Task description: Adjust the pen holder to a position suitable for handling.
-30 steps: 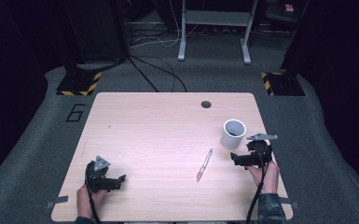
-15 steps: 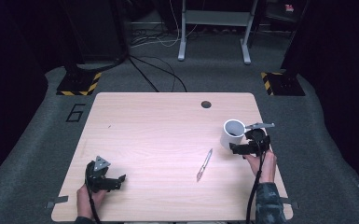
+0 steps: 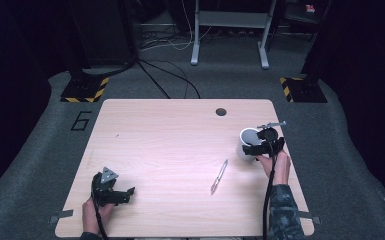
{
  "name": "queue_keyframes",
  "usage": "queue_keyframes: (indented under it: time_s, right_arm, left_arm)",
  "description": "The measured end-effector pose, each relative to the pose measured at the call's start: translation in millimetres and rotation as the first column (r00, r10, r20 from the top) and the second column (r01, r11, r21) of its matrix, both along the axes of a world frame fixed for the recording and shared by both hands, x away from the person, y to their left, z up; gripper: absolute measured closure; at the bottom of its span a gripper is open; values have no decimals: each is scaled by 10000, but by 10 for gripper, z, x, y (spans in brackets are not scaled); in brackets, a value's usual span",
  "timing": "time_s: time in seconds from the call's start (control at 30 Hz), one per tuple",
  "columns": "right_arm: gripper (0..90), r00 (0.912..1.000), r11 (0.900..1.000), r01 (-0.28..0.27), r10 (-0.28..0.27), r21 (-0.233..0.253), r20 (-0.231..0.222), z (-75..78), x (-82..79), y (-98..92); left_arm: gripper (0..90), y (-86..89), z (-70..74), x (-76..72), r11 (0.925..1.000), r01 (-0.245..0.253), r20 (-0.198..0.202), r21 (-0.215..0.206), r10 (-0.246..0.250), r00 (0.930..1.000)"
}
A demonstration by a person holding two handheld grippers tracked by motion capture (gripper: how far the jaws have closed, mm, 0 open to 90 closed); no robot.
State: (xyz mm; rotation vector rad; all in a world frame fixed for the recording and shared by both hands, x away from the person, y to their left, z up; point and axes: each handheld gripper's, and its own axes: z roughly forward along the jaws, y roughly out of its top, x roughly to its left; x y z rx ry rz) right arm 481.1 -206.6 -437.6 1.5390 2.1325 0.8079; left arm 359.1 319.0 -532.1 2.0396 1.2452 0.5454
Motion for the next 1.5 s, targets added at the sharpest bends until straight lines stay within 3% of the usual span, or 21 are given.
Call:
queue_keyframes:
  time_s: [0.3,0.7,0.83,1.5]
  right_arm:
    - [0,9995,9999,159,-159,-20,-285,-54,168,45]
    - [7,9994,9998,112,-117,-135,-325,-134,340,106]
    - [46,9990,9998,206,-208,-52,-406,-152,349,119]
    - [58,9997,9999,34,-37,-123,-228,-159,364,108]
  left_arm:
    - [17,0,0,0,10000,3,0,0,-3,10000]
    - [17,0,0,0,10000,-3,3,-3,3,10000]
    - [18,-1,0,-1,10000,-4,2,-3,4,10000]
    - [17,-1,0,0,10000,-3,2,-1,3,10000]
